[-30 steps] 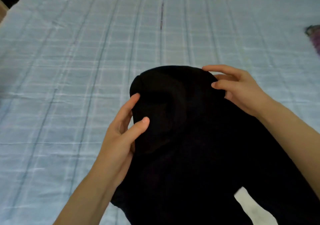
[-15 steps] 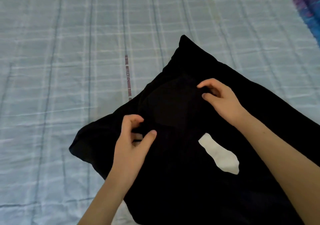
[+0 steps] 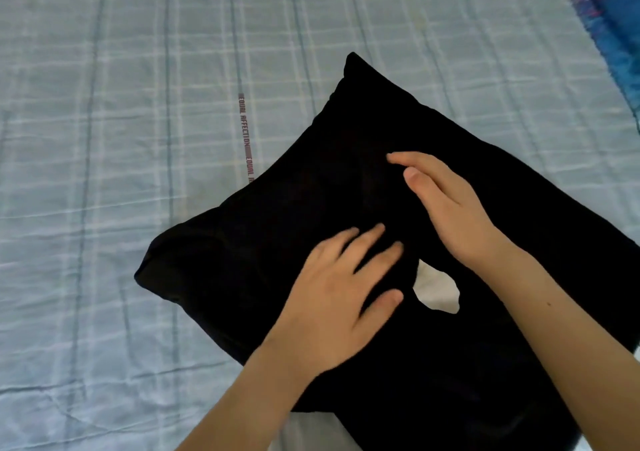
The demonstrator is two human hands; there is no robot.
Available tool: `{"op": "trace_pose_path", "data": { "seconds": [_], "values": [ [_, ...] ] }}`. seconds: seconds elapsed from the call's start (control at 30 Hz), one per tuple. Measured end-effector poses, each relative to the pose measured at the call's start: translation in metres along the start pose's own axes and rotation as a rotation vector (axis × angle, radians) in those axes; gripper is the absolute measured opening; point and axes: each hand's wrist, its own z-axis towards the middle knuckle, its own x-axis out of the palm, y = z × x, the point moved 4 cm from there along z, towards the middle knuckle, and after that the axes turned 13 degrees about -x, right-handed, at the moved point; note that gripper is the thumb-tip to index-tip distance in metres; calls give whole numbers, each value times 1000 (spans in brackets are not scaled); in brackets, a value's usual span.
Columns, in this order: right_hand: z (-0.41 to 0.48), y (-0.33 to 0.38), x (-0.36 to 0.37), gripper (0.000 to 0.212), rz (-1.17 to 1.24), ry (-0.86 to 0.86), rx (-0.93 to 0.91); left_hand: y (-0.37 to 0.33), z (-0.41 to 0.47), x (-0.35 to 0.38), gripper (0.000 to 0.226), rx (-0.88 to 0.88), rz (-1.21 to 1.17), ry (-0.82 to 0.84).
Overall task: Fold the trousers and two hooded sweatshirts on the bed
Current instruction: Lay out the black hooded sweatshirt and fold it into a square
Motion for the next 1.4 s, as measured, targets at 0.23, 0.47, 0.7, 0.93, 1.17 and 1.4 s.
{"op": "trace_pose_path", "data": {
  "seconds": [0.23, 0.47, 0.7, 0.93, 1.17, 1.4],
  "values": [
    [-57, -3, -19, 31, -350, -428, 136, 7, 3, -31, 33, -4, -251, -264],
    [-47, -35, 40, 53, -585, -149, 107, 23, 29, 5, 46, -72, 69, 25],
    [-86, -96, 66, 57, -536, -103, 178, 85, 26, 35, 65, -346, 358, -77],
    [-77, -68, 54, 49, -396, -230, 277, 82, 30, 24, 66, -318, 337, 2],
    [-48, -20, 90, 57, -656, -133, 104, 151, 21, -29, 58, -491, 320, -173],
    [-2, -24, 76, 54, -875, 58, -45, 175, 20, -32, 56, -558, 45, -175]
  ]
}}
